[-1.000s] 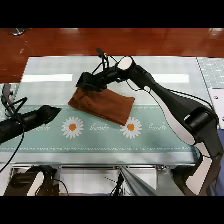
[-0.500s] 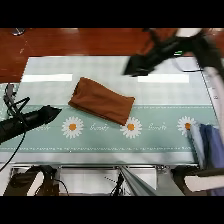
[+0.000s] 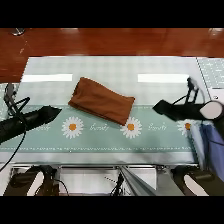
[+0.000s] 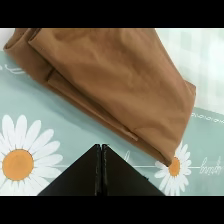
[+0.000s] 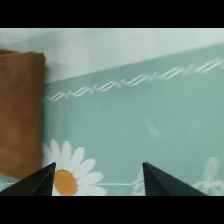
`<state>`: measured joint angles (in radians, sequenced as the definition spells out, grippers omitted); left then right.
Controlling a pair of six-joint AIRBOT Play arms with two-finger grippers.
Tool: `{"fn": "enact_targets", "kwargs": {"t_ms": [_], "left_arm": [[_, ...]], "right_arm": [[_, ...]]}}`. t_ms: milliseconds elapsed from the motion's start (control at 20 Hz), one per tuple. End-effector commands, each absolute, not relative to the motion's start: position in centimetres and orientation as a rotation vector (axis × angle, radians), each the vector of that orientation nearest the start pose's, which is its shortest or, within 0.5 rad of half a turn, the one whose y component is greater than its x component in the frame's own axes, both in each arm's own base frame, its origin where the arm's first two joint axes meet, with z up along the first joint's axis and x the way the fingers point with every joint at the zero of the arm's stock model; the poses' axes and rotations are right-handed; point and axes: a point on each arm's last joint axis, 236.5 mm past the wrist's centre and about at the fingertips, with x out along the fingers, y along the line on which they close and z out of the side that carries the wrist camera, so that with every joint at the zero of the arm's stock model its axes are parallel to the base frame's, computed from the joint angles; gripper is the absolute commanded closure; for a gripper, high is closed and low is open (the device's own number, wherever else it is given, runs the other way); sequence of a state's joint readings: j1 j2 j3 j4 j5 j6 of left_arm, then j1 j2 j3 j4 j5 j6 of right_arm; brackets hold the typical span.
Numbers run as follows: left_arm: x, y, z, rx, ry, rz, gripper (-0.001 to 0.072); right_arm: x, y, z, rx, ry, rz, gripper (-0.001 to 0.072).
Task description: Fold the shirts.
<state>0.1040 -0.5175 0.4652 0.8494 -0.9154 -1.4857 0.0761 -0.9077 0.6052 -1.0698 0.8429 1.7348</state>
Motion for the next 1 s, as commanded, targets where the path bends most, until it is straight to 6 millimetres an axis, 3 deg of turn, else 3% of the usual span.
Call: {"fn": "enact_targets", "kwargs": {"t_ms": [0, 150, 350, 650, 750, 850, 900, 950], "left_arm": [[27.9, -9.0, 5.3, -0.591, 0.816, -0.261, 0.0689], [28.5, -8.7, 5.6, -0.593, 0.79, -0.247, 0.0689], [28.4, -8.7, 5.6, -0.593, 0.791, -0.248, 0.0689], [28.4, -8.7, 5.5, -0.594, 0.793, -0.248, 0.0689], [28.4, -8.7, 5.5, -0.594, 0.793, -0.248, 0.0689], [28.4, -8.7, 5.5, -0.593, 0.793, -0.248, 0.0689], [28.4, -8.7, 5.5, -0.594, 0.793, -0.248, 0.0689], [28.4, -8.7, 5.5, -0.594, 0.793, -0.248, 0.0689]], "right_arm": [[29.8, 14.8, -5.0, 0.861, 1.182, 0.209, 0.0097], [30.4, 17.9, -6.3, 0.917, 1.295, 0.34, 0.0097], [32.9, 19.9, -8.2, 0.992, 1.349, 0.399, 0.0097], [33.6, 25.8, -9.7, 0.858, 1.451, 0.531, 0.0097], [33.3, 26.4, -10.5, 0.787, 1.501, 0.53, 0.0105], [33.2, 26.5, -10.5, 0.691, 1.51, 0.544, 0.0295], [33.5, 26.8, -10.1, 0.679, 1.501, 0.56, 0.043], [33.9, 27.0, -9.4, 0.66, 1.482, 0.592, 0.0664]]}}
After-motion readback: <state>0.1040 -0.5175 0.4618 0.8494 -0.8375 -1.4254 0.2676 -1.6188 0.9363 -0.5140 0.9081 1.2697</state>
